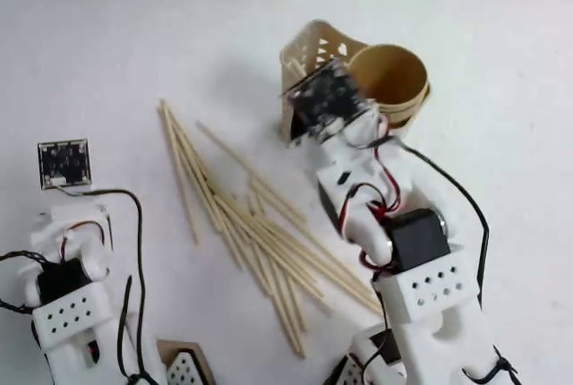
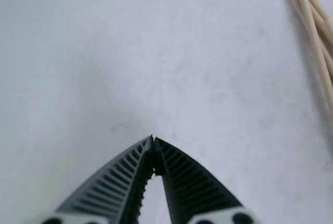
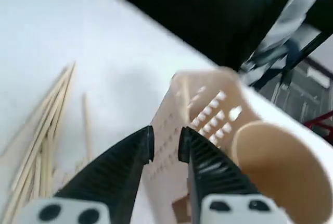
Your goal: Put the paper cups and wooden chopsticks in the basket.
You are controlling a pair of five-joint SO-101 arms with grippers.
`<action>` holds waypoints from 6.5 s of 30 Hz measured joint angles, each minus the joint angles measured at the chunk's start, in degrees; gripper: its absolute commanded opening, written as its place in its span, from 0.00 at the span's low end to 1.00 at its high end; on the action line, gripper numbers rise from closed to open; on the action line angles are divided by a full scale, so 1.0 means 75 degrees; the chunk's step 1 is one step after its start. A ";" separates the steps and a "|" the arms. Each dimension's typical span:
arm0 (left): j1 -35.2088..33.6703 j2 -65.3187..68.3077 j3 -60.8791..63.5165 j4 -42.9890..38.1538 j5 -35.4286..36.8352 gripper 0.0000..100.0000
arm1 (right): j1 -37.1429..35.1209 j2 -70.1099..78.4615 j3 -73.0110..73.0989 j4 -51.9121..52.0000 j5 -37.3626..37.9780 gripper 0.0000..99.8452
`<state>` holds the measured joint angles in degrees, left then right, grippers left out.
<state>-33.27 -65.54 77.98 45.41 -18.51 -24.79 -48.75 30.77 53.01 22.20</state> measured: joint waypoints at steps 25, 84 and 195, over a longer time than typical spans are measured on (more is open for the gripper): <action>0.0012 0.0000 0.0000 0.0000 0.0000 0.02 | -0.1160 0.6130 -0.1641 0.2063 0.0985 0.20; 0.0012 0.0000 0.0000 -0.0035 0.0000 0.02 | -0.1207 0.7572 -0.3669 0.2473 0.1899 0.02; 0.0012 0.0000 0.0047 -0.0035 0.0000 0.02 | -0.0457 0.4114 -0.8510 0.1266 -0.1055 0.02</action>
<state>-33.19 -65.54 78.33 45.14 -18.51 -28.22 -17.89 -33.05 62.51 14.29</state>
